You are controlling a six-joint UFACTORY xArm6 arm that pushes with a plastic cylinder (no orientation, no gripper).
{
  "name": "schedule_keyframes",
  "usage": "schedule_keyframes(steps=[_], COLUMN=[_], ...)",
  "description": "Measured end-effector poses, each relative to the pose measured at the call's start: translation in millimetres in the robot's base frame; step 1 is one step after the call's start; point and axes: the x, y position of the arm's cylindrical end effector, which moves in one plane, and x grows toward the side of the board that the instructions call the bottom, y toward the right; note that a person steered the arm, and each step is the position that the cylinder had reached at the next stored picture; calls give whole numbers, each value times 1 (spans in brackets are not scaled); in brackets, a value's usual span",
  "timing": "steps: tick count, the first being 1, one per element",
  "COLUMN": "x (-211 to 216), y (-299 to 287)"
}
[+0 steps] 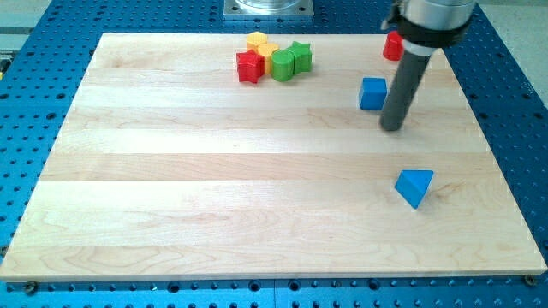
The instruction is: Place the cube at the bottom left of the red circle
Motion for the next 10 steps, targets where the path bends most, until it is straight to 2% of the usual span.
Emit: schedule_keyframes(steps=[1, 2, 3, 4, 6, 7, 8, 10], x=[-6, -44, -109, -111, -103, -111, -145, -155], y=[-12, 12, 21, 21, -46, -49, -38, -25])
